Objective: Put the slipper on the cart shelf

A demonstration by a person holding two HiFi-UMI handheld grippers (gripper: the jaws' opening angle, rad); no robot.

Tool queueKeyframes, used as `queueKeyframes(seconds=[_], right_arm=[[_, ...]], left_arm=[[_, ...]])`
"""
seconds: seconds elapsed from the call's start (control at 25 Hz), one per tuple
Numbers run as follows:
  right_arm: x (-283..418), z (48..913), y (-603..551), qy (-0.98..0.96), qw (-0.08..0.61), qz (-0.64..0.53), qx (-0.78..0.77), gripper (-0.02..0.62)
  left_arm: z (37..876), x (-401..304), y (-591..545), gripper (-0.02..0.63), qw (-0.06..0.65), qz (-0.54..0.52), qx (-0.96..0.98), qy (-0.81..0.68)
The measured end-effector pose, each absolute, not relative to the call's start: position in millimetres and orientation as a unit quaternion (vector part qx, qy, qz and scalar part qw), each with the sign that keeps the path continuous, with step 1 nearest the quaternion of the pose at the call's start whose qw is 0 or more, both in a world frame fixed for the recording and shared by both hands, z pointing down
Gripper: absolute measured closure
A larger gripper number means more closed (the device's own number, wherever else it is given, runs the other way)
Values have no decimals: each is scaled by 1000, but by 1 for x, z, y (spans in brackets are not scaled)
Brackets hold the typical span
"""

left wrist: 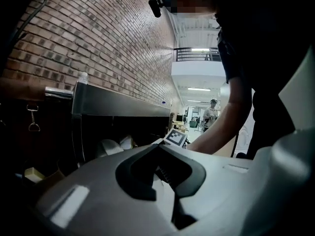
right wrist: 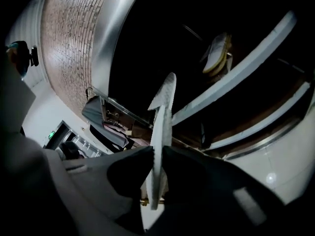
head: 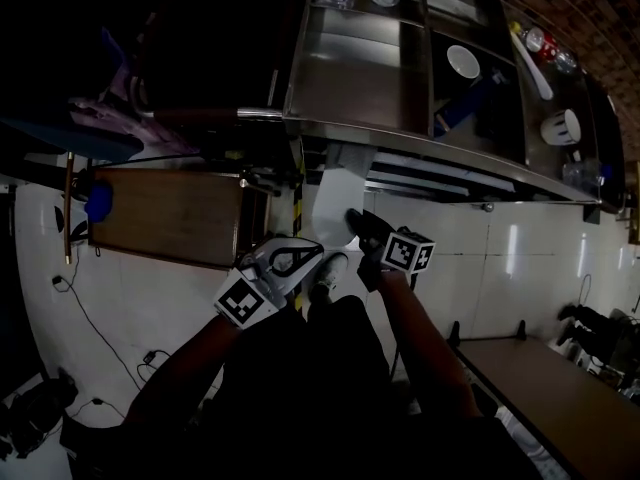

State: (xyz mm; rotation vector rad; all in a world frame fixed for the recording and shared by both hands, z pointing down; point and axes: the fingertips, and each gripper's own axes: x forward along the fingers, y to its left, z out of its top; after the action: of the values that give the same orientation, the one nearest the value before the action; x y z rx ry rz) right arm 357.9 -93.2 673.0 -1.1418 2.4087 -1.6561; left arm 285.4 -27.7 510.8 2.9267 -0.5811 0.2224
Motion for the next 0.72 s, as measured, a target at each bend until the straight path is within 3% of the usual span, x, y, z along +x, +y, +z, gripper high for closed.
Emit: queueKeyframes(seconds=[0.72], right_arm=[[374, 690, -200, 768, 15, -486, -416, 531]], left_arm=[[521, 300, -73, 603, 68, 42, 975, -210]])
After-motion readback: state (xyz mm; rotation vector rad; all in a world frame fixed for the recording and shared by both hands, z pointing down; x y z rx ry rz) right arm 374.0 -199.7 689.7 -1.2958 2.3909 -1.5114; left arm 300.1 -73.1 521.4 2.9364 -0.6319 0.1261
